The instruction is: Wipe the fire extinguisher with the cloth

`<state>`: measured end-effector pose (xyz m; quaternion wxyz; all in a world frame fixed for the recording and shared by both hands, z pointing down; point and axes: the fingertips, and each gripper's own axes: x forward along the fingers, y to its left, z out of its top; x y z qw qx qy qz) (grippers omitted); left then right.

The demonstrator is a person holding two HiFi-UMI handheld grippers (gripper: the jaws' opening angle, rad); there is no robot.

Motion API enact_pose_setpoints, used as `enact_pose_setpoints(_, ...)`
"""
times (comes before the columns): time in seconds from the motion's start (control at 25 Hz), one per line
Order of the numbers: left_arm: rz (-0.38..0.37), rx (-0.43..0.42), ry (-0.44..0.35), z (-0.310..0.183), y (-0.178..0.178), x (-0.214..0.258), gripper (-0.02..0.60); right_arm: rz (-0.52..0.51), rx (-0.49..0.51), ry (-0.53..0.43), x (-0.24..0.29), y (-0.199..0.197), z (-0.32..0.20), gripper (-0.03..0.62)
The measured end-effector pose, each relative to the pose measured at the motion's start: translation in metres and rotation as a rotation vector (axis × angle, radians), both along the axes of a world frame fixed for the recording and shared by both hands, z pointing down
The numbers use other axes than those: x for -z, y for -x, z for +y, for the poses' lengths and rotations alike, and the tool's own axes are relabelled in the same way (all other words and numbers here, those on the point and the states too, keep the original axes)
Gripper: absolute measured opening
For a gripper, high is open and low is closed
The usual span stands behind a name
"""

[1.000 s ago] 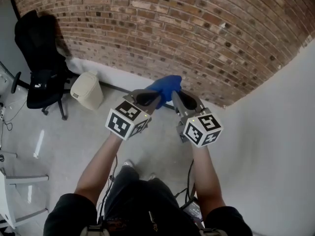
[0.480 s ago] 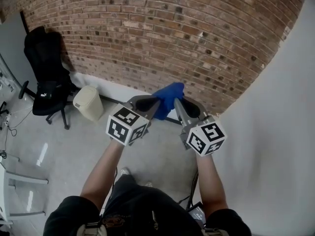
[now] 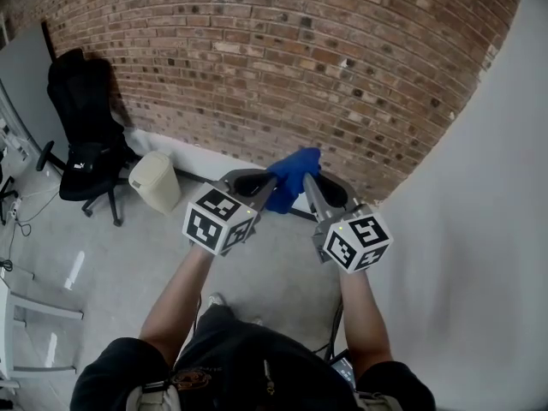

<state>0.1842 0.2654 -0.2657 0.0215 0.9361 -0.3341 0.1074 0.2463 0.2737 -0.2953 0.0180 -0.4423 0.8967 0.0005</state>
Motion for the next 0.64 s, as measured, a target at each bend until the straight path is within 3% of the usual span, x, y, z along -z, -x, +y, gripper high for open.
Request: enact_pose_setpoints(0.64,-0.004,0.0,-0.012,0.011,-0.003,0.005,0.008,0.004,0.016,-0.028,0.01,0.002,0.008,0.018)
